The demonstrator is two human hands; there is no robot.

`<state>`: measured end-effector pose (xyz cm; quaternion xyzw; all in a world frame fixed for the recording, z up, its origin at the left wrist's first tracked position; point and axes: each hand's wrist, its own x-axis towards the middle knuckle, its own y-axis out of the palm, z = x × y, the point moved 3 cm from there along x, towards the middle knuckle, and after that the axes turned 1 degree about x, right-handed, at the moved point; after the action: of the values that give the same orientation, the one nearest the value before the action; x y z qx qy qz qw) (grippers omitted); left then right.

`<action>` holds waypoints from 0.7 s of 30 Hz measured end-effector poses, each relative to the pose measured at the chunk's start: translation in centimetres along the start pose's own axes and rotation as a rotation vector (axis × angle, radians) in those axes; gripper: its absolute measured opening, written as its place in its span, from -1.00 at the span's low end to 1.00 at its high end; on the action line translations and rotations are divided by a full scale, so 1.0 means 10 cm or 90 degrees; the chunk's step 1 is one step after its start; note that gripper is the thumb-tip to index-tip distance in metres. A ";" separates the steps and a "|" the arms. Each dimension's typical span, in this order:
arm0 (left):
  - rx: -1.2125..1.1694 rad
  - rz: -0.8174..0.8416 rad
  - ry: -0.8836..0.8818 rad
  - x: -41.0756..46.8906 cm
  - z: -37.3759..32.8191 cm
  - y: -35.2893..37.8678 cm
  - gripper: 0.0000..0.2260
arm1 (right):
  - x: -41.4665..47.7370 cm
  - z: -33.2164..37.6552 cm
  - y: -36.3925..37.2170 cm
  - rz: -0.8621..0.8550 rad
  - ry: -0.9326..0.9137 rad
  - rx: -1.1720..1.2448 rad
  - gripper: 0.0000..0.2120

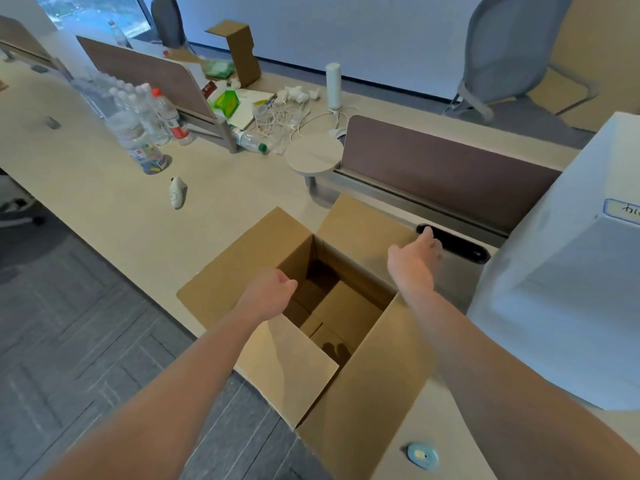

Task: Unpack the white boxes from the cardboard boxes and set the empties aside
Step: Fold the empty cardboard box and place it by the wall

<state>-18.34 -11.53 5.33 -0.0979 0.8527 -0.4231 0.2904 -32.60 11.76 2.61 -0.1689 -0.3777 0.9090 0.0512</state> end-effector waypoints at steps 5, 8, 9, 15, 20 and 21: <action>-0.020 0.012 0.020 -0.07 0.01 -0.02 -0.74 | -0.13 0.06 -0.14 -0.043 -0.105 -0.103 -0.40; -0.017 0.020 0.022 -0.08 0.06 -0.04 -0.72 | -0.28 0.09 -0.22 -0.123 -0.205 -0.149 -0.64; -0.017 0.021 0.020 -0.10 0.08 -0.06 -0.71 | -0.34 0.10 -0.24 -0.145 -0.232 -0.154 -0.71; -0.032 0.049 0.057 -0.18 0.27 -0.15 -0.70 | -0.89 0.15 -0.08 -0.089 -0.274 -0.136 -0.83; 0.004 0.106 0.071 -0.28 0.53 -0.21 -0.78 | -1.42 0.06 0.27 -0.036 -0.253 -0.271 -0.75; 0.018 0.127 0.076 -0.31 0.60 -0.20 -0.76 | -1.50 0.05 0.32 -0.041 -0.254 -0.299 -0.74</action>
<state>-12.52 -15.55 5.32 0.0167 0.8678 -0.4095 0.2809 -18.54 5.88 4.73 0.0180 -0.5850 0.8101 -0.0355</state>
